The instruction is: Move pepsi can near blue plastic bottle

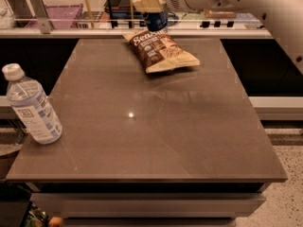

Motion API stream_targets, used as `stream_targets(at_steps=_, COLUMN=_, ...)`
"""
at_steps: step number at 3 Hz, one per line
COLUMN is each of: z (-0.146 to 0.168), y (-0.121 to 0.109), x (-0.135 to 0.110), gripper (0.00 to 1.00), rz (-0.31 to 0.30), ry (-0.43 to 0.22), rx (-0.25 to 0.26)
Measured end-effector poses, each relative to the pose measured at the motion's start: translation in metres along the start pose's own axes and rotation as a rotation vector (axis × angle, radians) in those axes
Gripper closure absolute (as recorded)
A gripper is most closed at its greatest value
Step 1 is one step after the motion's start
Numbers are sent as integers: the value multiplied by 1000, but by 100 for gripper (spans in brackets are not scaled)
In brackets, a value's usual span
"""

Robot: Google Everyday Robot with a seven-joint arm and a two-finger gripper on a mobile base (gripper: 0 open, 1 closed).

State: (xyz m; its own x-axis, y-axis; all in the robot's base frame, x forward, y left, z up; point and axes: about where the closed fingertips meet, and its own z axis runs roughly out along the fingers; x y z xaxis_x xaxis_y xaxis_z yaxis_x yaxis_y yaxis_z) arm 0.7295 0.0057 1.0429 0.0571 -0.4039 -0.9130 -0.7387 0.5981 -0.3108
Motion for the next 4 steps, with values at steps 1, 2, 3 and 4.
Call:
stream_targets(at_steps=1, z=-28, y=1, x=-7, gripper=100, rz=1, ry=-37, rx=-37)
stream_targets(at_steps=2, z=-65, y=22, x=-15, gripper=100, rz=16, ry=-124, rx=-107)
stream_targets(at_steps=3, z=-105, y=53, x=-21, gripper=100, rz=23, ry=-186, rx=-161)
stream_targets(at_steps=4, z=-134, y=87, x=-22, gripper=100, rz=21, ry=-200, rx=-193)
